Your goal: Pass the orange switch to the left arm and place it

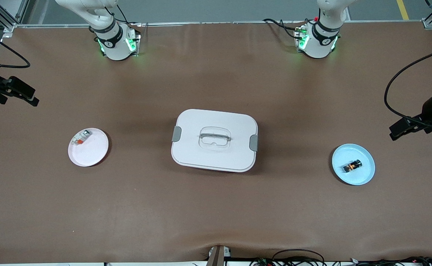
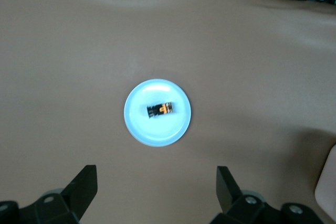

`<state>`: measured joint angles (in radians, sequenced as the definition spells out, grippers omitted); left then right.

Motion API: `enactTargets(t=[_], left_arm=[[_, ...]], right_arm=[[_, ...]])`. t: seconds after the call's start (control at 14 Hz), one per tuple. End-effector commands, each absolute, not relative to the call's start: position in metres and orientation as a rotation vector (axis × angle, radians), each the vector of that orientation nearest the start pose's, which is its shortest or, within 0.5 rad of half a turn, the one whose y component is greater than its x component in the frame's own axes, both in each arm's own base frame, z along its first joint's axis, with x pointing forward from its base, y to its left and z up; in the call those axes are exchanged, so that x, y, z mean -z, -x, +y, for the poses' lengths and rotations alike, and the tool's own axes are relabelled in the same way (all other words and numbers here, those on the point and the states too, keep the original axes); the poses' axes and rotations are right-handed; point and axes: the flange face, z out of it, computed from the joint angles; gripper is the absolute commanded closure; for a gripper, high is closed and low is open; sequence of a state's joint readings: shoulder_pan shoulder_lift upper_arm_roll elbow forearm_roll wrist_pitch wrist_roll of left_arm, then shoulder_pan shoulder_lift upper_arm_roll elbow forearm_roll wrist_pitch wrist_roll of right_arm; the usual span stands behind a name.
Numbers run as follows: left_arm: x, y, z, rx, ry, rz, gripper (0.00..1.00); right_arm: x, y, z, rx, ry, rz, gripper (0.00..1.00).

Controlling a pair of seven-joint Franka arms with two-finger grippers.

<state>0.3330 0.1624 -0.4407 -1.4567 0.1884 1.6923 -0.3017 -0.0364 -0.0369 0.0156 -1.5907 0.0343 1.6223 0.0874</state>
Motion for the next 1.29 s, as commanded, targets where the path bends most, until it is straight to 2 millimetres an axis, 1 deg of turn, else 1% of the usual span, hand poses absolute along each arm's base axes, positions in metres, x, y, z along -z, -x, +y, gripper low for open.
enactTargets(t=[0.0,0.14,0.21,0.29,0.5,0.79,0.93,1.15,1.22], left_arm=[[-0.632,-0.584,-0.038,0.137,3.012,-0.260,0.00],[-0.644,-0.572,-0.039,0.133,3.014,-0.198,0.00],[-0.646,-0.564,-0.041,0.114,3.024,-0.174,0.00],[-0.644,-0.556,-0.044,0.099,3.035,-0.161,0.00],[-0.649,-0.541,-0.045,0.108,3.078,-0.138,0.00],[-0.642,-0.523,-0.058,0.132,3.131,-0.093,0.00],[-0.646,-0.515,-0.060,0.134,3.136,-0.079,0.00],[-0.652,-0.511,-0.060,0.107,3.135,-0.029,0.00],[-0.655,-0.514,-0.057,0.114,3.136,-0.048,0.00]], right_arm=[[-0.648,-0.543,-0.014,0.126,3.112,0.172,0.00],[-0.647,-0.544,-0.015,0.150,3.110,0.175,0.00],[-0.648,-0.544,-0.018,0.152,3.108,0.184,0.00],[-0.647,-0.544,-0.020,0.150,3.105,0.189,0.00],[-0.648,-0.542,-0.020,0.152,3.104,0.192,0.00],[-0.648,-0.538,-0.020,0.182,3.096,0.209,0.00],[-0.646,-0.537,-0.019,0.152,3.100,0.201,0.00],[-0.646,-0.536,-0.015,0.137,3.106,0.187,0.00],[-0.646,-0.536,-0.015,0.135,3.106,0.187,0.00]])
